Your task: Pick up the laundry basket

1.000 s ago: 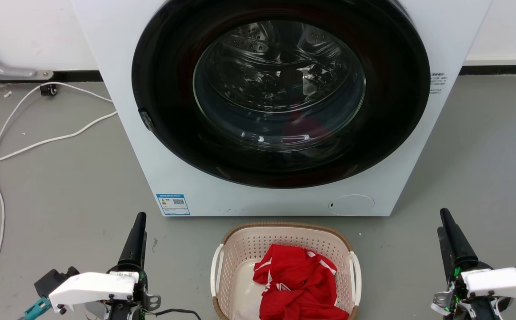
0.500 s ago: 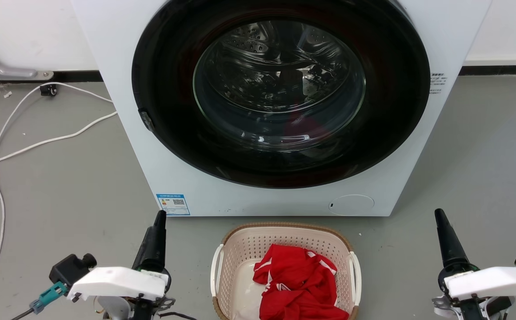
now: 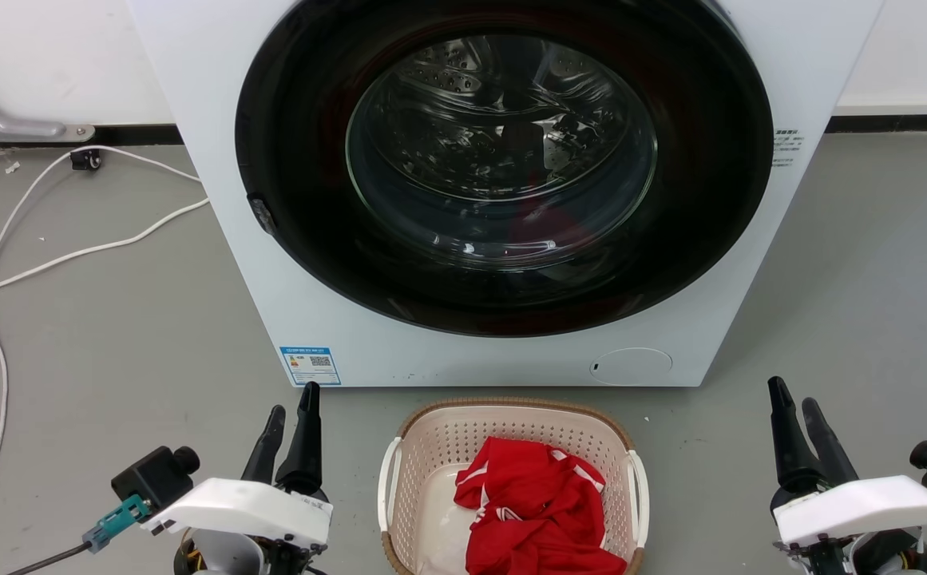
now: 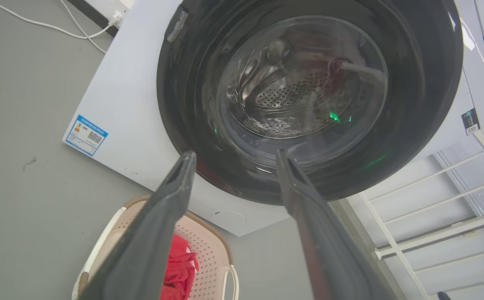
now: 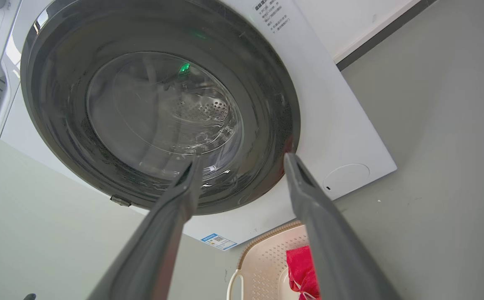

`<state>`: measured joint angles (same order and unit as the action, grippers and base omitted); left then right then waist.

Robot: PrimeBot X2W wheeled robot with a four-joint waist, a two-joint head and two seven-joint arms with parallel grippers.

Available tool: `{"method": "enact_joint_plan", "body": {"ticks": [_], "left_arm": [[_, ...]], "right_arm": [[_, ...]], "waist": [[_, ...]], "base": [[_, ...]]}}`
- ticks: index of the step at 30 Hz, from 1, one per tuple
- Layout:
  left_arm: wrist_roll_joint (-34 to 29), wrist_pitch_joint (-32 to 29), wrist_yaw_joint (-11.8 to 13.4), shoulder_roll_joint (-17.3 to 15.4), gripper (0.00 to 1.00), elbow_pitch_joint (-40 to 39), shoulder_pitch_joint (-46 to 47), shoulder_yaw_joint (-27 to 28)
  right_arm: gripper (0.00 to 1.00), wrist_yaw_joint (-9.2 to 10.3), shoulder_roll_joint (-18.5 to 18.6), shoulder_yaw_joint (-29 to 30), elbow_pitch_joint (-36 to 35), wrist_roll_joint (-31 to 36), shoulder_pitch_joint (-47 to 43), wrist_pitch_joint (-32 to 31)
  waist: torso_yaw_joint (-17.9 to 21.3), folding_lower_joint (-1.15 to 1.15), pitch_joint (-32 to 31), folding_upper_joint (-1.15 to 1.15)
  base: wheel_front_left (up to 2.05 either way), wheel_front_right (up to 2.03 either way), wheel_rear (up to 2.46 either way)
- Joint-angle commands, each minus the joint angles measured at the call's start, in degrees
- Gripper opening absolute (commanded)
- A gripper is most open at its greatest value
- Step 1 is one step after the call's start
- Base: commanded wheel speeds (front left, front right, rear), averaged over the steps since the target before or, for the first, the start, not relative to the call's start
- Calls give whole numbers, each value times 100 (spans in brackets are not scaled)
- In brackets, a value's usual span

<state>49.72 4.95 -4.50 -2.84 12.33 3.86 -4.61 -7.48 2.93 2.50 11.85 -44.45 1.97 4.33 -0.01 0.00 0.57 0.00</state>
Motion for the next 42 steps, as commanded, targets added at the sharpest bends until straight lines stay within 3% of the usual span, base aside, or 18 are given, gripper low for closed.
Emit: {"method": "enact_joint_plan", "body": {"ticks": [1, 20, 42], "left_arm": [[-159, 56, 12, -17, 100, -56, 104, -20], [-1764, 363, 198, -14, 100, -25, 139, -245], [-2944, 662, 340, -11, 100, 121, 119, -466]], "right_arm": [[100, -1, 9, 14, -97, 213, 13, 25], [100, -1, 5, 42, -496, 1714, -174, -33], [100, -1, 0, -26, -684, 2761, -395, -123]], "waist": [[-1, 0, 2, 0], [-2, 0, 17, 0], [-9, 0, -18, 0]], "base": [[0, 0, 0], [0, 0, 0], [0, 0, 0]]}}
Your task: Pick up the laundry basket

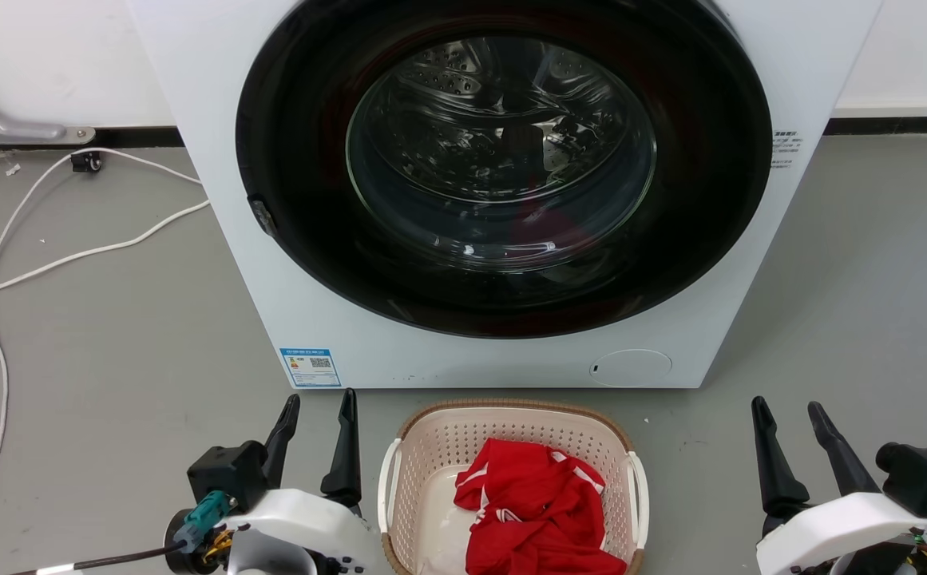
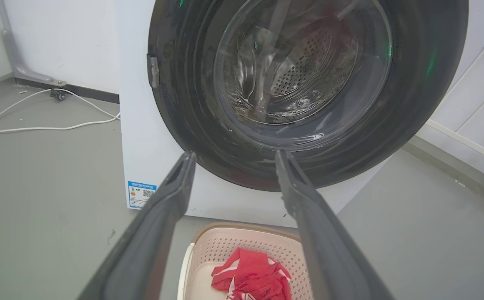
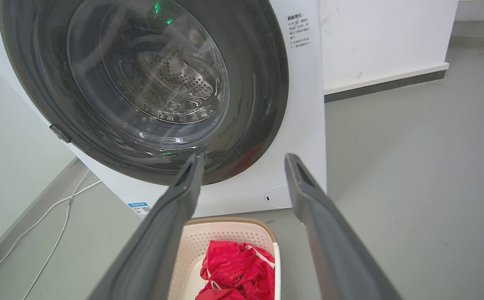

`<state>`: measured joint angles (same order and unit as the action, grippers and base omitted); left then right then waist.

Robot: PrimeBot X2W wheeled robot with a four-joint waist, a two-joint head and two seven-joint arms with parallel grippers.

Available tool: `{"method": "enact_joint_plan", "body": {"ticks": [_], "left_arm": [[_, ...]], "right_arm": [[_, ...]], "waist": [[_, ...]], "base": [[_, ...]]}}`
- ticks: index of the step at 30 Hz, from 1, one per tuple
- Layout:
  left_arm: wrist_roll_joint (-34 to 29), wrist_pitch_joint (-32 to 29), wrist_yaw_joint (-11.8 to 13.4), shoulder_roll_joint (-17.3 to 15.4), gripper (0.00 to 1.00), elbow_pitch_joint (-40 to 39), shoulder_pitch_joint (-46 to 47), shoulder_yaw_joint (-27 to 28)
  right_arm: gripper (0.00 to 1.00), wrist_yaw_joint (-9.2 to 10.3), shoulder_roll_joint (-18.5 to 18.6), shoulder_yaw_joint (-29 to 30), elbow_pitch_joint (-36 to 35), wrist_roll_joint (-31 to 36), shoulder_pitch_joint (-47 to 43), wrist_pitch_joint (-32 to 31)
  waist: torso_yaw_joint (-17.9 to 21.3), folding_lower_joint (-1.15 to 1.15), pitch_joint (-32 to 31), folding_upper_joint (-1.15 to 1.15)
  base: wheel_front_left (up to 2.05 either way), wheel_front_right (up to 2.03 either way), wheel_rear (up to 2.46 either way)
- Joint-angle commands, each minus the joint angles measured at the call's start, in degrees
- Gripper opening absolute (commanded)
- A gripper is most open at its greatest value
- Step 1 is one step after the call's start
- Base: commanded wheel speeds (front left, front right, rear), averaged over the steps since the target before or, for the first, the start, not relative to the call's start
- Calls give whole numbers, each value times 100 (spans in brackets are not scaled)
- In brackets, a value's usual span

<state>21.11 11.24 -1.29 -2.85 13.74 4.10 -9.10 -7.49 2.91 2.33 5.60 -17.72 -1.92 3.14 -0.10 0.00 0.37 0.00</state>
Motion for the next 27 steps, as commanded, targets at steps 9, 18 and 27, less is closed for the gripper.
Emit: {"method": "enact_joint_plan", "body": {"ticks": [9, 18, 27], "left_arm": [[-471, 139, 91, -8, 100, 38, 79, -81], [-779, 238, 149, -7, 100, 124, 62, -140], [-1070, 335, 185, -6, 100, 155, 66, -221]], "right_arm": [[100, 0, 1, -44, -94, 480, -70, -3], [100, 1, -1, -66, -114, 793, -106, 61], [100, 1, -3, -69, -82, 1023, -139, 132]], "waist": [[-19, 0, 14, 0], [-26, 0, 15, 0], [-29, 0, 36, 0]], "base": [[0, 0, 0], [0, 0, 0], [0, 0, 0]]}}
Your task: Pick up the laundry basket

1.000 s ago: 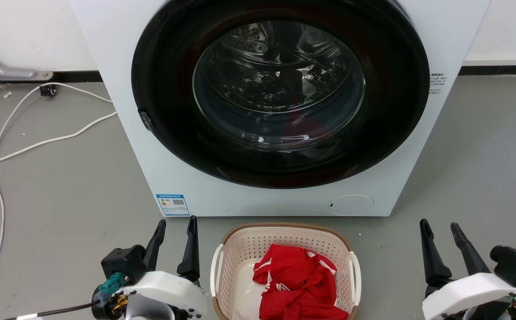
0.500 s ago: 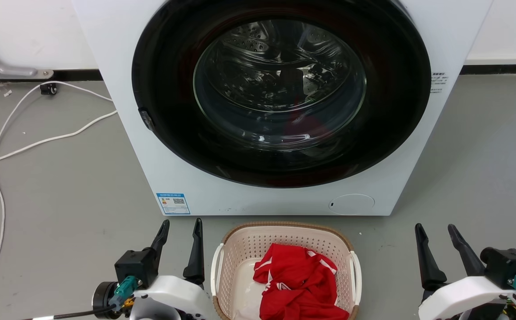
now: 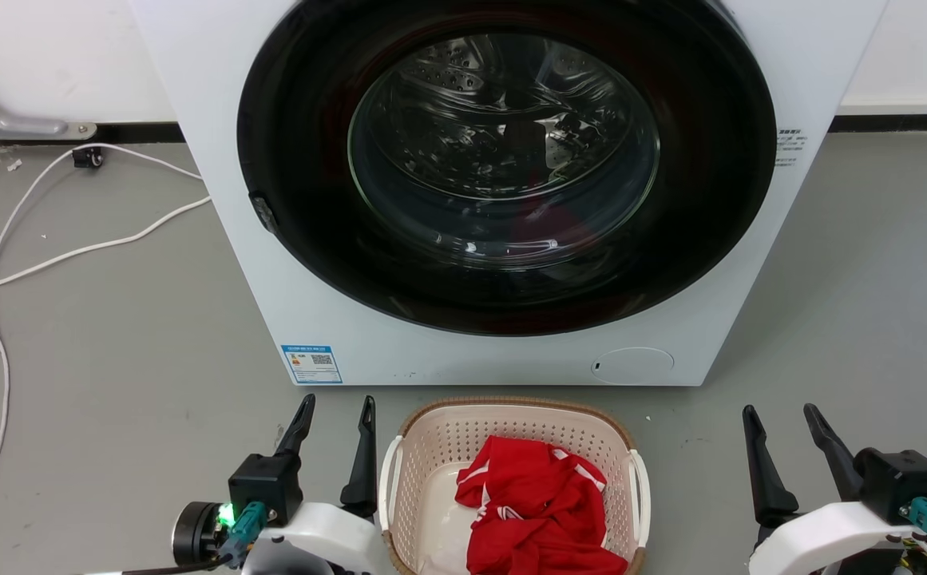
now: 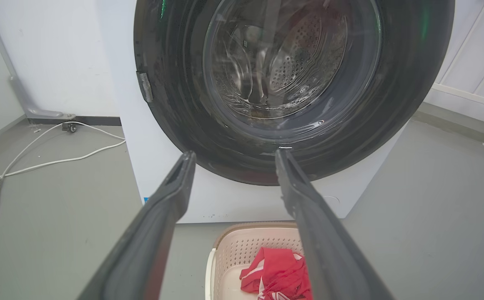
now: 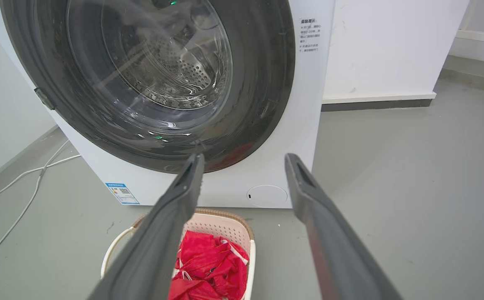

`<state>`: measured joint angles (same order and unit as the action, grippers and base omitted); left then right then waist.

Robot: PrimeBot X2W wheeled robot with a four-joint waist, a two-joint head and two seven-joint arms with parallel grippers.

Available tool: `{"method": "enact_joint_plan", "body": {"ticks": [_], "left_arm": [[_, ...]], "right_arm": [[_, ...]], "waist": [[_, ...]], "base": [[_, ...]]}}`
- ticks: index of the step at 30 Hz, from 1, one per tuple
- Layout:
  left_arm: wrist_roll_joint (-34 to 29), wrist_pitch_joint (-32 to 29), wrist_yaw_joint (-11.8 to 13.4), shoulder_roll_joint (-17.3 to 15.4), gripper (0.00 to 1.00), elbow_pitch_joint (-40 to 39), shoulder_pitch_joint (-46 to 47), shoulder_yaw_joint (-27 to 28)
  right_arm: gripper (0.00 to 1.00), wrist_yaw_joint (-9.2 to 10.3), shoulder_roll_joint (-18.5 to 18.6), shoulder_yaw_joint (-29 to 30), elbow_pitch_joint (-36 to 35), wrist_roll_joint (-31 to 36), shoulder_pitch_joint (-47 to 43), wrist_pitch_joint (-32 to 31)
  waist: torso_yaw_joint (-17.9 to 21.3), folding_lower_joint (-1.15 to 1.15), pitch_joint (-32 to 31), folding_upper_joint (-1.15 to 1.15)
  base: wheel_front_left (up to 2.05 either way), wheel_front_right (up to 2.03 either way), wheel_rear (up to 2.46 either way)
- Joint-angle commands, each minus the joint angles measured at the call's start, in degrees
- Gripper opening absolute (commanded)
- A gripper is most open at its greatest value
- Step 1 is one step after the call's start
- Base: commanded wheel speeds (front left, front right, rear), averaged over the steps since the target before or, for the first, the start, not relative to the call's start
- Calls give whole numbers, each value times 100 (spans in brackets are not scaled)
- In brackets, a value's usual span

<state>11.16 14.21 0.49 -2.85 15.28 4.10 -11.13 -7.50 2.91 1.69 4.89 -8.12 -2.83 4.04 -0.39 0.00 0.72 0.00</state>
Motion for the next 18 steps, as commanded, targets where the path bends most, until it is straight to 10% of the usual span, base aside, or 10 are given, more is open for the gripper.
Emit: {"method": "enact_joint_plan", "body": {"ticks": [1, 18], "left_arm": [[-75, 38, 7, -6, 100, 2, 65, -18], [-88, 101, 44, -5, 100, 139, 77, -42]], "right_arm": [[100, 2, -3, -5, -12, 64, -49, 42], [100, 2, -4, -4, 85, 123, -59, 130]], "waist": [[1, 0, 2, 0], [5, 0, -11, 0]], "base": [[0, 0, 0], [0, 0, 0]]}}
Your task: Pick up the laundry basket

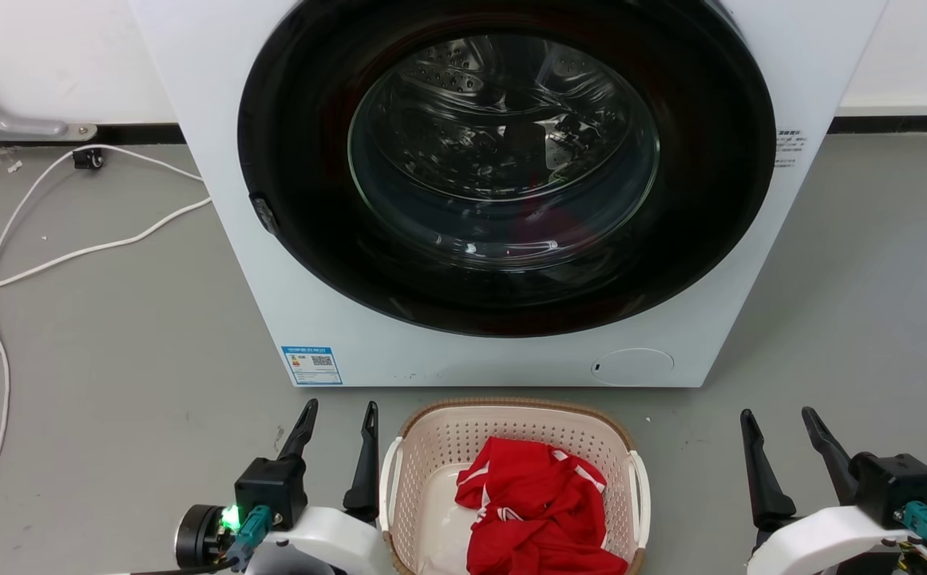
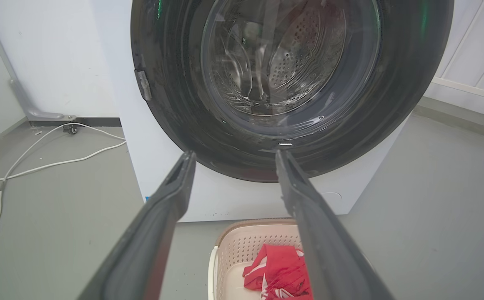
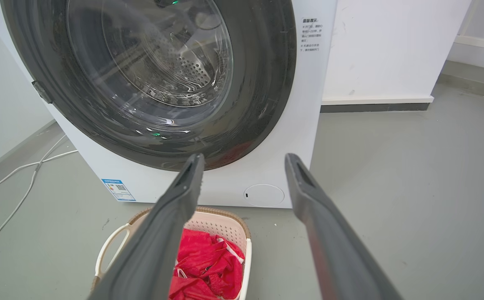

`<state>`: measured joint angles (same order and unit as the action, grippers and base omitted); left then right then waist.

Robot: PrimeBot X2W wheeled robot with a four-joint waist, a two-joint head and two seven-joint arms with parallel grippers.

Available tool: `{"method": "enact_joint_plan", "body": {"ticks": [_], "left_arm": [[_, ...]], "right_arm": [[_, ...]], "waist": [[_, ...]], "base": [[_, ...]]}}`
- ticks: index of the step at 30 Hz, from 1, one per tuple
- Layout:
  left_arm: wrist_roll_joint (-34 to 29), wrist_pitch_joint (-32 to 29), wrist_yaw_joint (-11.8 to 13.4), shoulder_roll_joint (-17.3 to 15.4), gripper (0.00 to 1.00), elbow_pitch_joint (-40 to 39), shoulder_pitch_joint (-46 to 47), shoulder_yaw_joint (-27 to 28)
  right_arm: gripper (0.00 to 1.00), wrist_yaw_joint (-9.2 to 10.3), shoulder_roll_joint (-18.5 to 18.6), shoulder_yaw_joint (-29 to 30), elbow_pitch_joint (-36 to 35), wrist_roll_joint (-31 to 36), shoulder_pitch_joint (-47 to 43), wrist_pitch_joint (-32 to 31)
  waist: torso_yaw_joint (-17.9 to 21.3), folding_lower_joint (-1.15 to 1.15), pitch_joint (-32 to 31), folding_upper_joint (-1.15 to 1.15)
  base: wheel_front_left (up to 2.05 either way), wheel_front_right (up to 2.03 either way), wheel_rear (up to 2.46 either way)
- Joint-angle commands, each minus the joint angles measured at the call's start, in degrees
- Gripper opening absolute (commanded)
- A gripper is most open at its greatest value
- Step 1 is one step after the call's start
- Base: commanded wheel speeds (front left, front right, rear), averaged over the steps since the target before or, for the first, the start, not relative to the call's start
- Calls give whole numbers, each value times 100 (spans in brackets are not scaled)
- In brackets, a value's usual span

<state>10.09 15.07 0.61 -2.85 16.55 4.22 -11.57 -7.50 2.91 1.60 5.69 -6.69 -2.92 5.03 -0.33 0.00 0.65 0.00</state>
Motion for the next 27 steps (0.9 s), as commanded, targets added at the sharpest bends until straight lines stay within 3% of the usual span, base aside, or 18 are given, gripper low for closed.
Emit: {"method": "enact_joint_plan", "body": {"ticks": [1, 18, 27], "left_arm": [[22, 15, 32, -5, 100, 22, 61, 3], [-27, 15, 49, -5, 100, 50, 119, 10], [28, 15, 80, -5, 100, 208, 361, -19]], "right_arm": [[100, 2, -4, 4, 14, -29, -51, 36], [100, 2, -4, 38, 49, -37, 19, 16], [100, 2, -4, 85, 135, -91, 258, -94]], "waist": [[-1, 0, -5, 0], [-20, 0, 92, 0], [35, 0, 638, 0]], "base": [[0, 0, 0], [0, 0, 0], [0, 0, 0]]}}
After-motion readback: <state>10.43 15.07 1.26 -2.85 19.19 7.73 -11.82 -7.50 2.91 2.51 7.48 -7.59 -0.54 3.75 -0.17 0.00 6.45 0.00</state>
